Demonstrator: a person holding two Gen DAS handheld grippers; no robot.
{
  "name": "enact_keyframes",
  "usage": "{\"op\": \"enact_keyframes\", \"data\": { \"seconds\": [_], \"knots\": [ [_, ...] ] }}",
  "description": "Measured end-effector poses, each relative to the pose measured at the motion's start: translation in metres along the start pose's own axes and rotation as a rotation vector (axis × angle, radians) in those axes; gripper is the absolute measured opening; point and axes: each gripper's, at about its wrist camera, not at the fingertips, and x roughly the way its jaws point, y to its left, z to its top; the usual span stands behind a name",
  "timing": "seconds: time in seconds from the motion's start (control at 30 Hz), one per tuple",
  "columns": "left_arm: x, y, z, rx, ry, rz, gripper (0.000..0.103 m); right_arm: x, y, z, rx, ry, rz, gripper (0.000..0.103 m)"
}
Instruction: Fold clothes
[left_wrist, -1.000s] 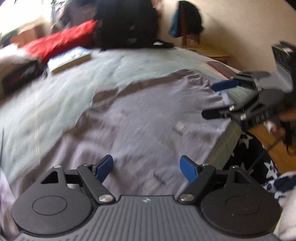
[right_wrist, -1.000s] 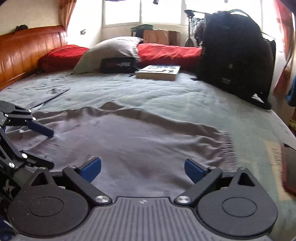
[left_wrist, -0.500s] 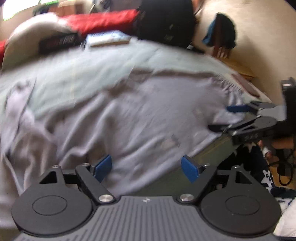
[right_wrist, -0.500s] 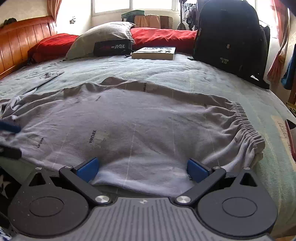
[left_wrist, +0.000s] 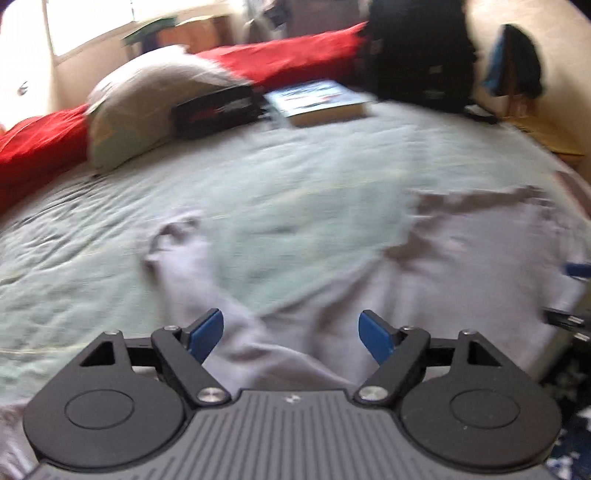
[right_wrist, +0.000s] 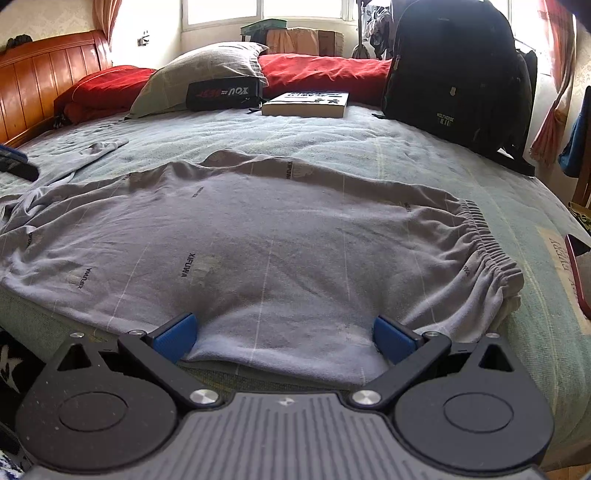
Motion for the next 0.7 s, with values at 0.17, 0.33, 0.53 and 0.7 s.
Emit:
{"op": "enact_keyframes", "data": {
  "seconds": [0.17,0.33,0.53,0.7],
  "knots": [
    [0.04,0.03,0.012,-0.007,0.044,0.113,0.079,0.0,-0.002,0.001,-0.002,0.002,0.009,0.103],
    [0.074,0.042,0.018,-0.004,0.104,0.189,0.079,0.002,-0.002,0.003,-0.007,0.009,0.012,0.103],
    [0.109,0.053,0.032,-0.011,0.136,0.25,0.083,0.003,-0.001,0.006,-0.012,0.019,0.008,0.103],
    [0.127,0.061,0.053,0.017,0.161,0.336,0.083,0.001,0.002,0.013,-0.021,0.04,-0.007,0.103]
  ]
}}
